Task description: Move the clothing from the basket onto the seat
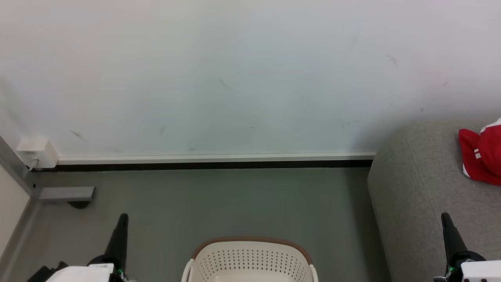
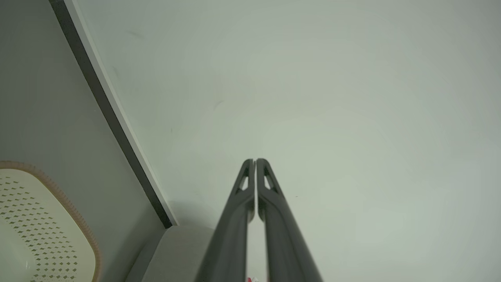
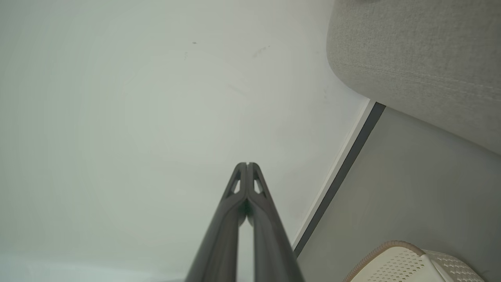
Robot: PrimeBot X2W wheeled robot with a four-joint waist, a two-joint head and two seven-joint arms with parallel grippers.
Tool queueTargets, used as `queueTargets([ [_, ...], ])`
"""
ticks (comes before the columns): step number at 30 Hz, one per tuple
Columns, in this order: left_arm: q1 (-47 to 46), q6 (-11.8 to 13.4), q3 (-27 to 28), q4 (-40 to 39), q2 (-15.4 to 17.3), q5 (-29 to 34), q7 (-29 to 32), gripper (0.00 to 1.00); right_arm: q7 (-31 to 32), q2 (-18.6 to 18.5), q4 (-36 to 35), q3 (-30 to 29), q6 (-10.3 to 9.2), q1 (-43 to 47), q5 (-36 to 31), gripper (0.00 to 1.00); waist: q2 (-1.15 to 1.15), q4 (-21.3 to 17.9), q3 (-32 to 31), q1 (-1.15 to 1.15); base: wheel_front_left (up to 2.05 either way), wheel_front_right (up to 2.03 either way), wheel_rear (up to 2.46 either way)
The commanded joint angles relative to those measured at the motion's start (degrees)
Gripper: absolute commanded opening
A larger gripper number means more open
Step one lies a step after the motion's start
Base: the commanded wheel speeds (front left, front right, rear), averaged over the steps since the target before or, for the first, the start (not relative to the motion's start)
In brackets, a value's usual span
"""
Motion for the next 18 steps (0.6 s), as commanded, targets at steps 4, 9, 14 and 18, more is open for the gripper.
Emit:
queueTargets([
  [4,-0.9,-0.1,0.4,-0.4,0.2,-2.4,0.6,0.00,0.6,-0.2,-0.5,-0.4,-0.12,-0.8,2.5,0.00,0.00,0.1,0.2,0.00,0.00,0.00,0.00],
  [9,-1.1,-0.1,0.5,-0.5,0.1,-4.4,1.2,0.00,1.1,-0.2,-0.7,-0.7,-0.12,-1.2,4.7,0.00,0.00,0.2,0.4,0.00,0.00,0.00,0.00],
  [14,-1.3,-0.1,0.7,-0.6,0.1,-6.1,1.7,0.00,1.6,-0.2,-0.9,-1.1,-0.12,-1.4,6.6,0.00,0.00,0.3,0.6,0.00,0.00,0.00,0.00],
  [18,-1.5,-0.1,0.8,-0.7,0.1,-7.6,2.2,0.00,2.0,-0.2,-1.0,-1.3,-0.14,-1.5,8.3,0.00,0.00,0.3,0.7,0.00,0.00,0.00,0.00],
])
